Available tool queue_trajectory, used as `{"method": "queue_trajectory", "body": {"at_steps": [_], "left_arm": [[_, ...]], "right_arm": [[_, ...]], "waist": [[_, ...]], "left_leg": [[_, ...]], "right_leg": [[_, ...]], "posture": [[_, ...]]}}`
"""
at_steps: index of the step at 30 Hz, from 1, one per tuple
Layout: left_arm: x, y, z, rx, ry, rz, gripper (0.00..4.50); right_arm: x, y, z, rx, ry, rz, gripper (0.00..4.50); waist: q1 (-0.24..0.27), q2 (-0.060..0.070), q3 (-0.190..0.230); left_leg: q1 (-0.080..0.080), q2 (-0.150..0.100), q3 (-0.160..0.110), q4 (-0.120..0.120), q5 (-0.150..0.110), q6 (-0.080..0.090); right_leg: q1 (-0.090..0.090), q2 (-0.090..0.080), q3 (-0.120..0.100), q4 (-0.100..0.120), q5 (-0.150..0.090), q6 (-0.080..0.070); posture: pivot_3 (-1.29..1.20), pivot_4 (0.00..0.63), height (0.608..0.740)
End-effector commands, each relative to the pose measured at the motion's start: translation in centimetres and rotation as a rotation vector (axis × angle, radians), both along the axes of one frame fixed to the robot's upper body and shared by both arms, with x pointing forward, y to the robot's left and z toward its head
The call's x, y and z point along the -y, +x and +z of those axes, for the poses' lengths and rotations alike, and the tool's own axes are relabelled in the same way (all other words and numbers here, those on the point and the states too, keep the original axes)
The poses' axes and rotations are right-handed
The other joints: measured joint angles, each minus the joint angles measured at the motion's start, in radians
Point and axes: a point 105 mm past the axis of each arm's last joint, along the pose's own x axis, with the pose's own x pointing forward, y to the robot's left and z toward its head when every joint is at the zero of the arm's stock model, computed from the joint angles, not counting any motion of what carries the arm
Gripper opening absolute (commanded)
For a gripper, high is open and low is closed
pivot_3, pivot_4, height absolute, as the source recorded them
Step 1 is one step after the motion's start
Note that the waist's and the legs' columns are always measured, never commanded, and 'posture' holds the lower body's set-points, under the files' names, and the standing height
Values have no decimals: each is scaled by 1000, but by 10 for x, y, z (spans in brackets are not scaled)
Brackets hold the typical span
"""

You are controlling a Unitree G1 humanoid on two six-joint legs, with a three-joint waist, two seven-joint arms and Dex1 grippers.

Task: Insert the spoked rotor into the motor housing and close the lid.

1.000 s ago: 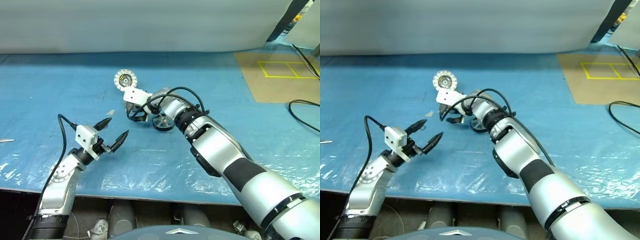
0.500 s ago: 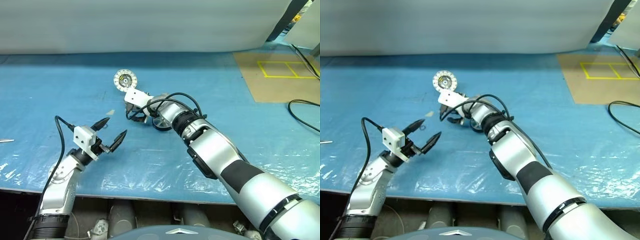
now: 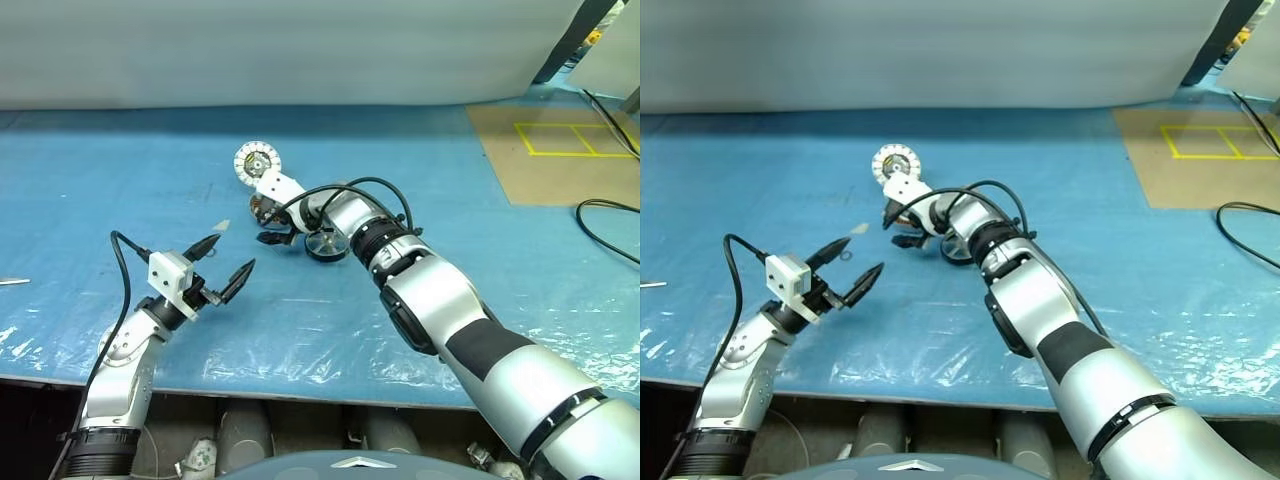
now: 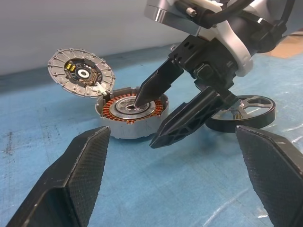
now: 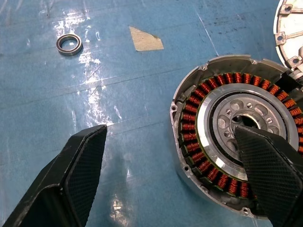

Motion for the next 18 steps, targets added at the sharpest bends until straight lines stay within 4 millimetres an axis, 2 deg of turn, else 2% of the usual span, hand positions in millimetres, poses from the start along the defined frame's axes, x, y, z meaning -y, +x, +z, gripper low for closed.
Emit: {"method": "queue_trajectory", "body": {"at_steps": [1, 12, 15, 18], "left_arm": [[-1, 0, 13, 48, 10, -1, 4478], [1, -1, 11, 45, 8, 5, 4478], [1, -3, 12, 45, 9, 14, 4500], [0, -5, 14, 46, 13, 17, 4500]], "right_arm": [[3, 1, -9, 35, -32, -8, 4500], [3, -3, -35, 71, -165, -45, 4500], [5, -3, -36, 68, -189, -28, 3884], [3, -4, -32, 55, -182, -10, 2908]], "waist": [[-1, 0, 0], [-1, 0, 0], [-1, 1, 0], [0, 1, -1]], "left_leg": [[0, 0, 0, 0, 0, 0], [2, 0, 0, 2, 0, 0], [2, 0, 0, 2, 0, 0], [2, 0, 0, 2, 0, 0]], "right_leg": [[0, 0, 0, 0, 0, 0], [1, 0, 1, 2, 0, 0], [1, 0, 1, 2, 0, 0], [1, 0, 2, 1, 0, 0]], "posture": [[0, 150, 740], [0, 150, 740], [0, 150, 740], [0, 150, 740]]}}
